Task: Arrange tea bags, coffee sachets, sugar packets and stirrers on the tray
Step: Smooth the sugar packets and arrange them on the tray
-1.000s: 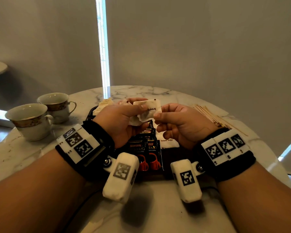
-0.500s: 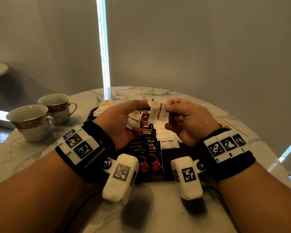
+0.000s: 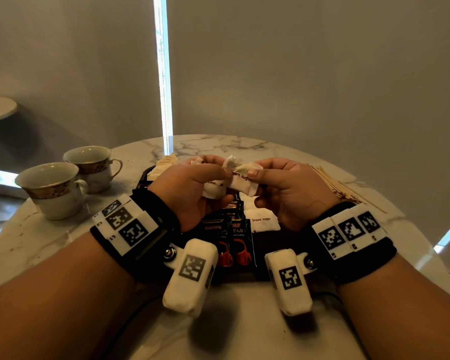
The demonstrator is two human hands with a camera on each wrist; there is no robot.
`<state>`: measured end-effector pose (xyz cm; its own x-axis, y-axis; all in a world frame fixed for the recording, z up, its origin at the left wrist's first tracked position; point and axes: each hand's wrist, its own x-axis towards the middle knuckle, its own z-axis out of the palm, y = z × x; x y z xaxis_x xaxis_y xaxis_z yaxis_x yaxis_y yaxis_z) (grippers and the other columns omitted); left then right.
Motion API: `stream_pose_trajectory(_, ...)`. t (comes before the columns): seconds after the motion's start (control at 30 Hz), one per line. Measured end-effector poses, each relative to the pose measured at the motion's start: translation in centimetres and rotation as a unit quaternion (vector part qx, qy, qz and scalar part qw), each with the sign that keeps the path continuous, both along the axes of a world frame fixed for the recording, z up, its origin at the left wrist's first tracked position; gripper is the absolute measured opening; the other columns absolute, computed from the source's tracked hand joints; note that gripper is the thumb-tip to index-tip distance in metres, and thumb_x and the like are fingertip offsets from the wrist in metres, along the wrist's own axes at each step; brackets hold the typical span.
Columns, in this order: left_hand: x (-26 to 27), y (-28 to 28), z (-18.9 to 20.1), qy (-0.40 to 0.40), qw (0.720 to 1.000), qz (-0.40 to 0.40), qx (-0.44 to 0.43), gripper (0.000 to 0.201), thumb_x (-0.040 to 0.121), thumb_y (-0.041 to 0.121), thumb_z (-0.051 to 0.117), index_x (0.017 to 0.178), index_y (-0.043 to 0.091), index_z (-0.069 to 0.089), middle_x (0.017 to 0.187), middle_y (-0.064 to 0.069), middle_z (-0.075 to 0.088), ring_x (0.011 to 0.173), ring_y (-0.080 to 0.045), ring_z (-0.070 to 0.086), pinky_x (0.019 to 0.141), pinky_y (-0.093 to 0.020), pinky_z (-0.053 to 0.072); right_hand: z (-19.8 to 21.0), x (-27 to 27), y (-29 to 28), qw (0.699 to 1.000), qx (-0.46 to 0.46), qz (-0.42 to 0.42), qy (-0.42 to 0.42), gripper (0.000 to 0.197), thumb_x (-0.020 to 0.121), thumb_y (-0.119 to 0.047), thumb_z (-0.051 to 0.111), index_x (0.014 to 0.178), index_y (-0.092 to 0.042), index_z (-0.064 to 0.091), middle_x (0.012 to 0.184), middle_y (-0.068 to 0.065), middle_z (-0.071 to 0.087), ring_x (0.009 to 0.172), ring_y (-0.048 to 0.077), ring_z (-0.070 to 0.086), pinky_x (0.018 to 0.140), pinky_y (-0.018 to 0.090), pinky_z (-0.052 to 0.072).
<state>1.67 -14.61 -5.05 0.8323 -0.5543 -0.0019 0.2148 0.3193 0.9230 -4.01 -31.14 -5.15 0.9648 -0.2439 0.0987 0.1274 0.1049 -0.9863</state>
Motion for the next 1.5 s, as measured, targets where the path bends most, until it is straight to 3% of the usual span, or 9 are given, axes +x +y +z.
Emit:
stream_pose_trajectory(0.07, -0.1, 0.0, -0.1, -0.004, 1.0, 0.0, 0.007, 0.025, 0.073, 0.014, 0.073, 0.095, 0.013, 0.063, 0.086, -0.009, 0.069, 0.069, -0.02, 0.065, 0.055, -0.028, 0.055, 0.0, 0.0, 0.0, 1.0, -0.006, -0.007, 0.004, 0.008, 0.086, -0.001, 0.068, 0.094, 0.0, 0.065, 0.076, 0.014, 0.07, 0.062, 0.022, 0.058, 0.047, 0.026, 0.043)
stream_pose_trajectory(0.27, 0.0, -0.3, 0.0, 0.013, 0.999, 0.035, 0.025, 0.016, 0.093, 0.023, 0.067, 0.103, 0.011, 0.062, 0.093, -0.011, 0.067, 0.079, -0.025, 0.066, 0.048, -0.026, 0.053, 0.2, 0.0, -0.2, 1.0, -0.012, -0.002, 0.013, 0.007, 0.089, -0.007, 0.067, 0.09, 0.0, 0.068, 0.08, 0.017, 0.07, 0.065, 0.024, 0.057, 0.05, 0.028, 0.043)
stream_pose_trajectory(0.53, 0.1, -0.3, -0.2, 0.018, 0.999, 0.035, 0.038, 0.014, 0.095, 0.024, 0.065, 0.097, 0.011, 0.062, 0.093, -0.012, 0.067, 0.074, -0.024, 0.066, 0.049, -0.026, 0.054, 0.4, 0.1, -0.9, 0.999, -0.032, -0.014, 0.021, 0.005, 0.089, -0.005, 0.065, 0.086, -0.006, 0.069, 0.081, 0.016, 0.072, 0.074, 0.03, 0.063, 0.049, 0.028, 0.039)
stream_pose_trajectory(0.83, 0.7, 0.1, -0.5, 0.029, 0.999, 0.034, 0.026, 0.017, 0.097, 0.025, 0.06, 0.089, 0.011, 0.067, 0.082, -0.007, 0.062, 0.065, -0.017, 0.064, 0.046, -0.025, 0.051, 0.1, 0.5, -6.6, 0.989, 0.0, -0.123, 0.088, 0.014, 0.091, -0.001, 0.055, 0.086, -0.01, 0.066, 0.078, 0.011, 0.067, 0.06, 0.021, 0.062, 0.045, 0.026, 0.036)
stream_pose_trajectory(0.93, 0.6, 0.1, -0.5, 0.033, 0.999, 0.03, 0.029, 0.019, 0.098, 0.026, 0.06, 0.088, 0.012, 0.067, 0.082, -0.006, 0.063, 0.064, -0.015, 0.064, 0.047, -0.025, 0.051, -0.7, 0.6, -8.4, 0.978, -0.023, -0.121, 0.169, 0.023, 0.087, 0.007, 0.053, 0.087, -0.009, 0.069, 0.082, 0.011, 0.072, 0.076, 0.028, 0.07, 0.066, 0.042, 0.057)
stream_pose_trajectory(1.0, 0.5, 0.2, -0.5, 0.038, 0.998, 0.029, 0.028, 0.019, 0.098, 0.026, 0.059, 0.087, 0.012, 0.067, 0.082, -0.005, 0.063, 0.064, -0.015, 0.064, 0.047, -0.024, 0.052, -0.9, 0.5, -8.9, 0.969, -0.054, -0.101, 0.219, 0.025, 0.087, 0.01, 0.052, 0.093, -0.008, 0.069, 0.089, 0.013, 0.073, 0.088, 0.033, 0.071, 0.083, 0.051, 0.058)
stream_pose_trajectory(1.13, 0.5, 0.2, -0.4, 0.038, 0.998, 0.035, 0.028, 0.021, 0.098, 0.027, 0.06, 0.085, 0.012, 0.068, 0.082, -0.005, 0.063, 0.066, -0.015, 0.064, 0.047, -0.024, 0.052, -0.9, 0.5, -9.0, 0.952, -0.11, -0.078, 0.274, 0.026, 0.087, 0.011, 0.053, 0.1, -0.008, 0.067, 0.1, 0.013, 0.072, 0.088, 0.033, 0.072, 0.089, 0.05, 0.055)
stream_pose_trajectory(1.3, 0.4, 0.1, -0.2, 0.033, 0.998, 0.038, 0.024, 0.022, 0.098, 0.026, 0.06, 0.084, 0.012, 0.068, 0.078, -0.004, 0.064, 0.063, -0.015, 0.064, 0.046, -0.023, 0.051, -1.1, 0.7, -9.0, 0.943, -0.132, -0.082, 0.295, 0.028, 0.084, 0.012, 0.058, 0.101, -0.007, 0.069, 0.092, 0.009, 0.075, 0.088, 0.031, 0.072, 0.104, 0.057, 0.047)
stream_pose_trajectory(1.5, 0.4, 0.1, -0.3, 0.026, 0.998, 0.044, 0.022, 0.02, 0.097, 0.024, 0.06, 0.084, 0.012, 0.069, 0.076, -0.003, 0.065, 0.063, -0.015, 0.064, 0.046, -0.023, 0.051, -0.8, 0.6, -8.6, 0.935, -0.156, -0.077, 0.309, 0.027, 0.083, 0.012, 0.06, 0.1, -0.007, 0.069, 0.096, 0.01, 0.072, 0.089, 0.028, 0.069, 0.103, 0.053, 0.049)
